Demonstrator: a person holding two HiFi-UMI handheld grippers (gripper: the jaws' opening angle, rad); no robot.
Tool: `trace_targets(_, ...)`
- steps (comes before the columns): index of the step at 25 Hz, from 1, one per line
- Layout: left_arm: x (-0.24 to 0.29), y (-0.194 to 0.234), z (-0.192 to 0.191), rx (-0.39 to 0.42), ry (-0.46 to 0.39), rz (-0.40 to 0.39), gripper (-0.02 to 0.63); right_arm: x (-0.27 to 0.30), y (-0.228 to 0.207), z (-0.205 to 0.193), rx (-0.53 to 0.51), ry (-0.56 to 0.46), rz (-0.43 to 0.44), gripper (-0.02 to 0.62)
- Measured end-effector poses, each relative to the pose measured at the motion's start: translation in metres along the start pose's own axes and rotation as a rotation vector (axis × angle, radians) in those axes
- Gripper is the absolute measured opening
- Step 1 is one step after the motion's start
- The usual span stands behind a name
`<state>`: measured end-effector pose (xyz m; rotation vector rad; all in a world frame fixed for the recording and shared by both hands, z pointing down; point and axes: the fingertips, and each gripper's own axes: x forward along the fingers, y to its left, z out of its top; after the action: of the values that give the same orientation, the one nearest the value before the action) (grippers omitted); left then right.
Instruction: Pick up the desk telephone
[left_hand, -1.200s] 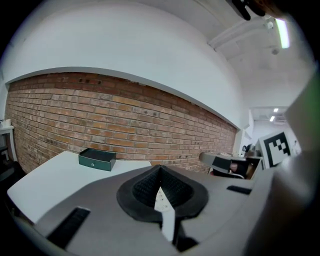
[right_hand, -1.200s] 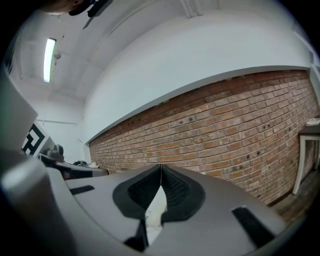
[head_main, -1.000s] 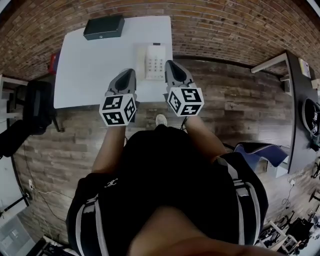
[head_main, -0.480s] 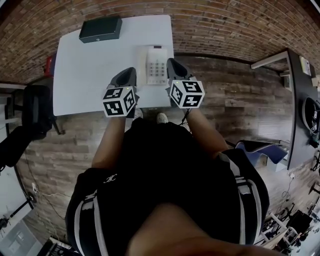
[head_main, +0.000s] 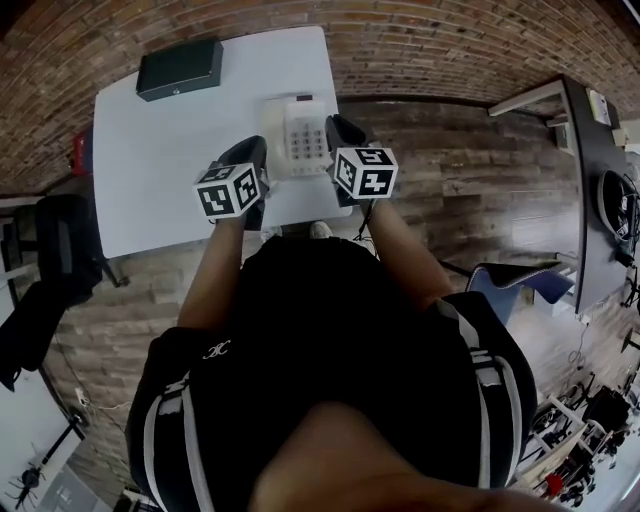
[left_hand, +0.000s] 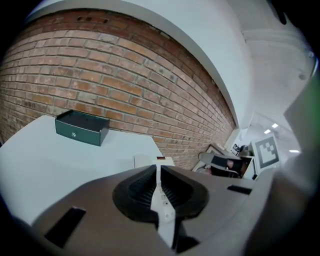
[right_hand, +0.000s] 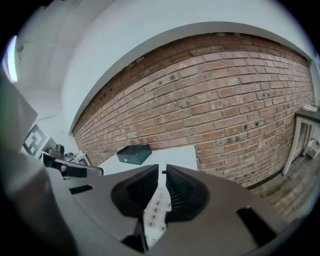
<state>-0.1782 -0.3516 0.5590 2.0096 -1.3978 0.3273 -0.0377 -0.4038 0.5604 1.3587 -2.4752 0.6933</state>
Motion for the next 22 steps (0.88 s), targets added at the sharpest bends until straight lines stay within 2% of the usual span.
trace_targets(3, 0.013, 0.01, -0.002, -0.023, 0.028, -0.006, 0.02, 0.013, -0.009, -0.01, 0.008, 0.044, -0.005, 0.059)
trace_targets(7, 0.03, 0.017, -0.008, -0.045, 0.084, -0.057, 0.155, 0.03, -0.02, -0.027, 0.029, 0.102, -0.009, 0.079)
trace_targets(11, 0.048, 0.027, -0.017, -0.109, 0.116, -0.115, 0.214, 0.048, -0.024, -0.042, 0.067, 0.151, 0.019, 0.11)
trace_targets(15, 0.065, 0.036, -0.028, -0.171, 0.167, -0.147, 0.242, 0.061, -0.033, -0.056, 0.112, 0.194, 0.019, 0.137)
trace_targets(22, 0.085, 0.035, -0.044, -0.164, 0.234, -0.191, 0.256, 0.076, -0.041, -0.078, 0.224, 0.252, 0.042, 0.146)
